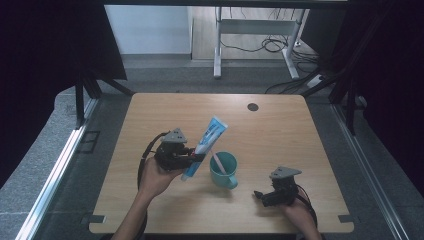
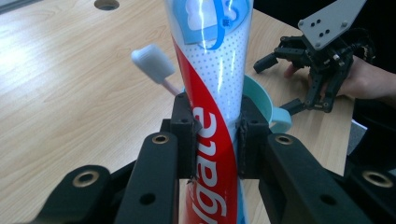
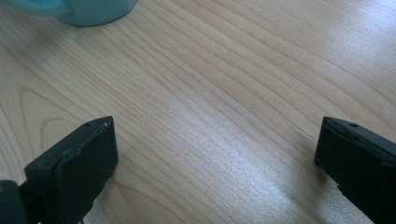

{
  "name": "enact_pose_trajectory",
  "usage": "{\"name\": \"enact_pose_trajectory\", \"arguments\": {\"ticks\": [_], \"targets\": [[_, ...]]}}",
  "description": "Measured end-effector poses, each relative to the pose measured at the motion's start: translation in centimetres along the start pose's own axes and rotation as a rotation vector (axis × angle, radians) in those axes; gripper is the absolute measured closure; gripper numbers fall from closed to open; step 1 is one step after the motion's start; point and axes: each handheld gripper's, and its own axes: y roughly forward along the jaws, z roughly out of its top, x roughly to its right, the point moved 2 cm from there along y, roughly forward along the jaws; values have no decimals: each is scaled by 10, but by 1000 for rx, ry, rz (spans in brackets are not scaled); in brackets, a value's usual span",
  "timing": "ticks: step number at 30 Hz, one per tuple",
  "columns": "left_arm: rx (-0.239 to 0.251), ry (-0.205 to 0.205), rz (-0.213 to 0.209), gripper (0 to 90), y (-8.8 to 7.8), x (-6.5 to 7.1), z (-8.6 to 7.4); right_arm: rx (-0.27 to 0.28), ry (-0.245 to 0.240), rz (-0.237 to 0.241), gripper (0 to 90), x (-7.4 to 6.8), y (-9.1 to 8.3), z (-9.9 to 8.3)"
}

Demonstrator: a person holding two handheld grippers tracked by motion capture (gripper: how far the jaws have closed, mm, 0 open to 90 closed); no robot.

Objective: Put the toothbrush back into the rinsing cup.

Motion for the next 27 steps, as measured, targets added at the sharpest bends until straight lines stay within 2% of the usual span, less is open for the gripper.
{"name": "enact_pose_trajectory", "arguments": {"ticks": [27], "targets": [[57, 24, -9, 738, 31, 9, 33, 0, 1, -1, 0, 0, 0, 0]]}}
